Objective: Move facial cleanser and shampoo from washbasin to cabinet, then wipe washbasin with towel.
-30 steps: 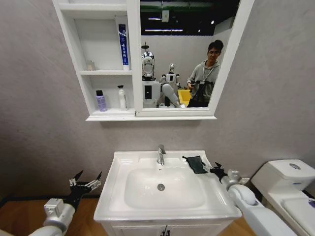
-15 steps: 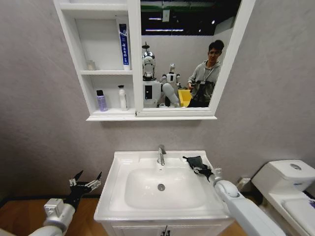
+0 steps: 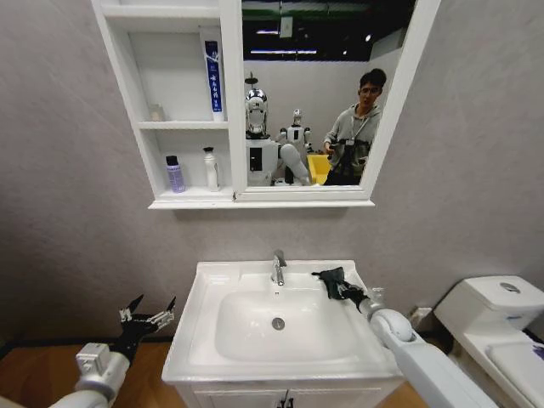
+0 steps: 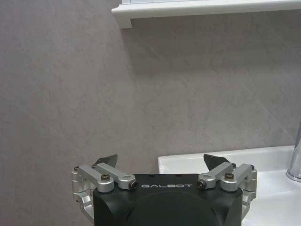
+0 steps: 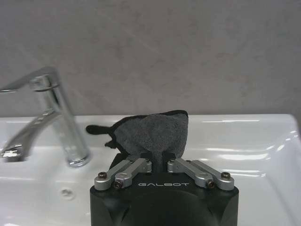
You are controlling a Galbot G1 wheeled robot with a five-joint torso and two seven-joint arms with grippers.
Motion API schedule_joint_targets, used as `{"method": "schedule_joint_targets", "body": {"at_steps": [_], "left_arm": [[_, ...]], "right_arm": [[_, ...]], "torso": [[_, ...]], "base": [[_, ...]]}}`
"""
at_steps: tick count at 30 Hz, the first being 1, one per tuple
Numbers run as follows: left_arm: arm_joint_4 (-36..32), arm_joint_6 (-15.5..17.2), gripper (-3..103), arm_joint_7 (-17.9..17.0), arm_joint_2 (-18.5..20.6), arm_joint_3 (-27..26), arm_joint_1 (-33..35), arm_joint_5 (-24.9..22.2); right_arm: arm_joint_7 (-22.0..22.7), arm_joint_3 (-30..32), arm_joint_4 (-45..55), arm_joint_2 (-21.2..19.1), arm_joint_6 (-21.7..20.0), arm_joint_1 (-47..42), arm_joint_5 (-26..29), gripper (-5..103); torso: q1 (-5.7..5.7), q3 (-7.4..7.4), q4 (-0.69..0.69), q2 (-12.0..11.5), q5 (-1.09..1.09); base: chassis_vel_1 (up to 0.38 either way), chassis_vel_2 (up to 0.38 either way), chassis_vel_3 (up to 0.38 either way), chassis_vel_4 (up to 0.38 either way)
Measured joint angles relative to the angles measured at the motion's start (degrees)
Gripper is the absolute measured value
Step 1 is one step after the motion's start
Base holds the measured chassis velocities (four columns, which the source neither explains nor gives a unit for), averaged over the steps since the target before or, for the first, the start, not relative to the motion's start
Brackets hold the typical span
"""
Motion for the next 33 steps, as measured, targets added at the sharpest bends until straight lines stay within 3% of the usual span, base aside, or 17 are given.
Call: {"method": "schedule_joint_targets", "body": {"at_steps": [3, 7, 15, 22, 27, 29, 32, 33], "left_arm": [[0.0, 0.0, 100, 0.0, 0.0, 0.0, 0.0, 0.0], [0.0, 0.0, 100, 0.0, 0.0, 0.0, 0.0, 0.0], [0.0, 0.0, 100, 0.0, 0.0, 0.0, 0.0, 0.0], [0.0, 0.0, 100, 0.0, 0.0, 0.0, 0.0, 0.0], [0.0, 0.0, 100, 0.0, 0.0, 0.0, 0.0, 0.0], [0.0, 0.0, 100, 0.0, 0.0, 0.0, 0.0, 0.0], [0.0, 0.0, 100, 0.0, 0.0, 0.0, 0.0, 0.0], [0.0, 0.0, 100, 0.1, 0.0, 0.0, 0.0, 0.0]], "right_arm": [[4.8, -3.2, 2.0, 1.0, -2.7, -0.2, 0.6, 3], [8.9, -6.0, 1.5, 0.8, -5.2, -1.0, 0.0, 1], [9.0, -9.0, -2.7, 0.2, -6.2, -1.8, -3.1, 1], [9.2, -14.3, -14.7, 2.8, -7.3, 4.9, -2.3, 1], [8.4, -19.3, -19.5, 5.8, -7.0, 9.0, -1.0, 1], [8.3, -22.3, -21.4, 9.7, -7.0, 10.9, -0.4, 1], [8.3, -24.0, -22.3, 11.7, -7.0, 11.9, -0.4, 1], [8.1, -26.3, -23.9, 15.1, -7.0, 13.3, -0.3, 1]], "torso": [[0.0, 0.0, 0.01, 0.0, 0.0], [0.01, 0.01, 0.0, 0.0, 0.01], [0.0, 0.0, -0.02, 0.0, 0.01], [0.0, -0.01, 0.0, 0.0, -0.02], [-0.01, -0.03, 0.01, 0.0, -0.07], [0.0, -0.01, -0.03, 0.0, -0.03], [0.0, -0.01, -0.04, 0.0, -0.01], [0.01, 0.0, -0.03, 0.0, -0.02]], "base": [[0.0, 0.0, 0.0, 0.0], [0.0, 0.0, 0.0, 0.0], [0.0, 0.0, 0.0, 0.0], [0.0, 0.0, 0.0, 0.0], [0.0, 0.0, 0.0, 0.0], [0.0, 0.0, 0.0, 0.0], [0.0, 0.0, 0.0, 0.0], [0.0, 0.0, 0.0, 0.0]]}}
